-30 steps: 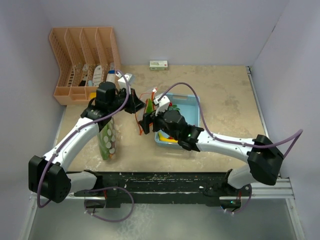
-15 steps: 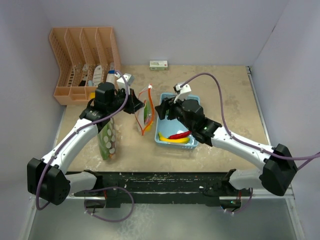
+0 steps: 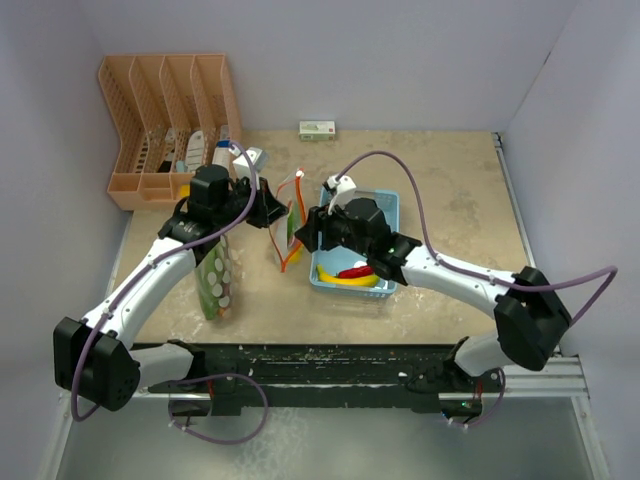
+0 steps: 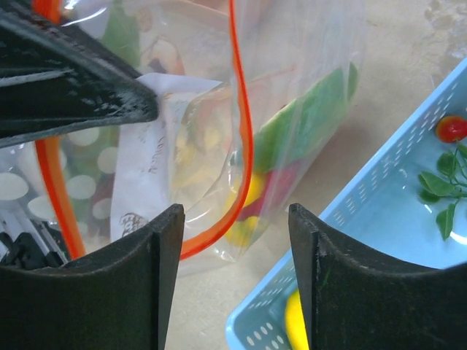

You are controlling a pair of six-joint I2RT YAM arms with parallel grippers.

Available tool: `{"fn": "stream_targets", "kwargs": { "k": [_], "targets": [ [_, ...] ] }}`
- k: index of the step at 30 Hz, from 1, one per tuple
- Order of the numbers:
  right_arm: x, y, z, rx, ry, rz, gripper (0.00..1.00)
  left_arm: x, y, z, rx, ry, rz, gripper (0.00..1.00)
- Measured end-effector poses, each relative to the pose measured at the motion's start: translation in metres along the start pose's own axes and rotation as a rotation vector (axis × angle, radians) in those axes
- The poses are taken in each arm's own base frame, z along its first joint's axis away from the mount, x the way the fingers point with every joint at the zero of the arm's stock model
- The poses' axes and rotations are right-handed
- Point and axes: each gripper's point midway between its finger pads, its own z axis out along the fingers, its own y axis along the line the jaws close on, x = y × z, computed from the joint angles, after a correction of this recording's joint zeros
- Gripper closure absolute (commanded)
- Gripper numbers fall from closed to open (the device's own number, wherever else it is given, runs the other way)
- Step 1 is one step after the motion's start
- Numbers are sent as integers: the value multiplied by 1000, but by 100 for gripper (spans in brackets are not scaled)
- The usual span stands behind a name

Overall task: Place the food in the zip-top bag and seal the zipper
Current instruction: Pick up the fake fruit from the bin.

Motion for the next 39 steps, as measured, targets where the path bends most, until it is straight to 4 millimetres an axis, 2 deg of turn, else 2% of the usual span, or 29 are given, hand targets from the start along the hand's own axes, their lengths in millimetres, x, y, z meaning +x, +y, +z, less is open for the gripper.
{"fn": "stream_targets", "kwargs": {
  "k": [4, 6, 9, 13, 15, 19, 21, 24, 27, 32, 35, 39],
  "targets": [
    [0, -2, 16, 19, 13, 10, 49, 0, 0, 0, 1, 1, 0, 100],
    [-5, -3, 24, 37, 7, 12, 55, 0, 0, 0, 2, 1, 0, 100],
    [-15, -5, 35, 64, -11, 12, 59, 0, 0, 0, 3, 1, 1, 100],
    [-27, -16, 41, 152, -26, 10, 65, 1, 2, 0, -9, 1, 10, 100],
    [-28, -26, 40, 208, -23, 8, 65, 3, 10, 0, -49, 6, 16, 100],
    [-15, -60, 27, 393, 18, -17, 65, 16, 37, -6, -193, 52, 26, 100],
    [-7, -77, 18, 484, 45, -37, 65, 26, 52, -14, -280, 95, 36, 100],
    [1, -87, 11, 533, 66, -53, 65, 34, 65, -31, -378, 132, 63, 100],
    [0, -85, 7, 527, 62, -53, 65, 30, 67, -47, -427, 130, 98, 100],
    [-12, -70, 6, 477, 28, -44, 65, 6, 67, -66, -494, 112, 158, 100],
    [-20, -51, 13, 375, 19, -38, 67, -10, 64, -79, -524, 101, 190, 100],
    [-27, -21, 22, 217, 21, -21, 66, -42, 48, -103, -521, 24, 243, 100]
  ]
}}
